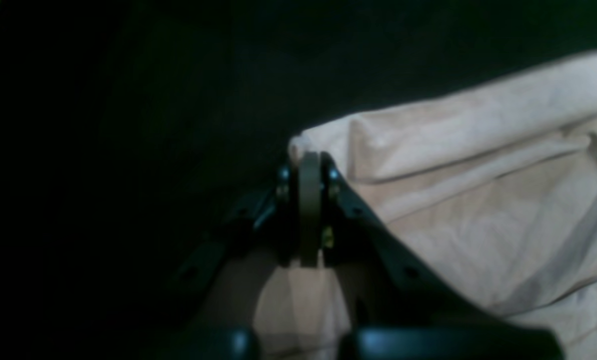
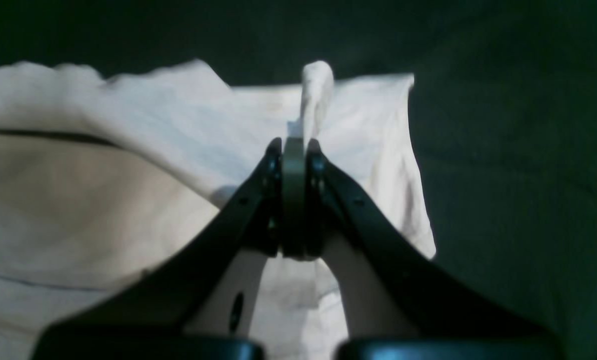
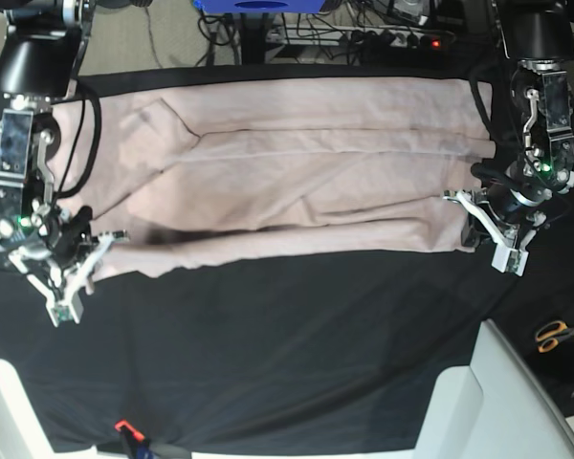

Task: Fold the T-shirt properly
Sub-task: 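Drag the held shirt across the table toward the arms with both grippers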

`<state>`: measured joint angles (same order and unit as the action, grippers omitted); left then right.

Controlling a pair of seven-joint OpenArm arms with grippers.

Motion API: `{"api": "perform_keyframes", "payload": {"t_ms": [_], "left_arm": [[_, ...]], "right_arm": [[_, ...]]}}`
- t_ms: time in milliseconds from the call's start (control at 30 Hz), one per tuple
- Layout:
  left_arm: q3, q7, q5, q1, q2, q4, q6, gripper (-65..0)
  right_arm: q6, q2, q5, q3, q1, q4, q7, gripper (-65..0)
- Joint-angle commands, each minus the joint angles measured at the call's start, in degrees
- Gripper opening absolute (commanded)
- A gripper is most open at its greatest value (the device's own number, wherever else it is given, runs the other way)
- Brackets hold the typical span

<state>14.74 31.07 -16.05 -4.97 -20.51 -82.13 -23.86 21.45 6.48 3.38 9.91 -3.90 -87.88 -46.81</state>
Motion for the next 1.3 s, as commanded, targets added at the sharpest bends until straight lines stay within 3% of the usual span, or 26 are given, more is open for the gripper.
{"api": "perform_keyframes", "payload": {"t_ms": [0, 200, 433, 667, 767, 1267], "left_arm": [[0.25, -1.14, -0.43, 0.36, -1.16, -1.96, 0.16, -65.0], [0.25, -1.05, -0.43, -6.06, -1.51, -9.35, 0.08, -65.0], [-4.94, -1.49, -0.96, -13.27, -5.55, -10.93, 0.08, -65.0], [-2.39, -1.58, -0.52, -13.80, -5.64, -11.10, 0.08, -65.0], [-2.74, -1.58, -0.96, -13.71, -7.75, -11.10, 0.08, -65.0], [-2.39, -1.58, -0.52, -17.49, -8.28, -11.98, 0.08, -65.0]], "right_arm": [[-0.05, 0.33, 0.45, 0.15, -0.27, -2.54, 0.87, -65.0], [-0.05, 0.60, 0.45, 0.24, 2.10, -5.35, -2.47, -65.0], [-0.05, 0.16, 0.45, 3.14, 6.41, -10.28, -6.16, -65.0], [-0.05, -0.90, 0.62, 6.84, 10.63, -12.74, -7.74, -65.0], [0.13, -2.30, 0.62, 8.68, 12.03, -13.79, -7.74, -65.0], [-0.05, -5.47, 0.54, 9.03, 17.66, -20.30, -9.06, -65.0]]}}
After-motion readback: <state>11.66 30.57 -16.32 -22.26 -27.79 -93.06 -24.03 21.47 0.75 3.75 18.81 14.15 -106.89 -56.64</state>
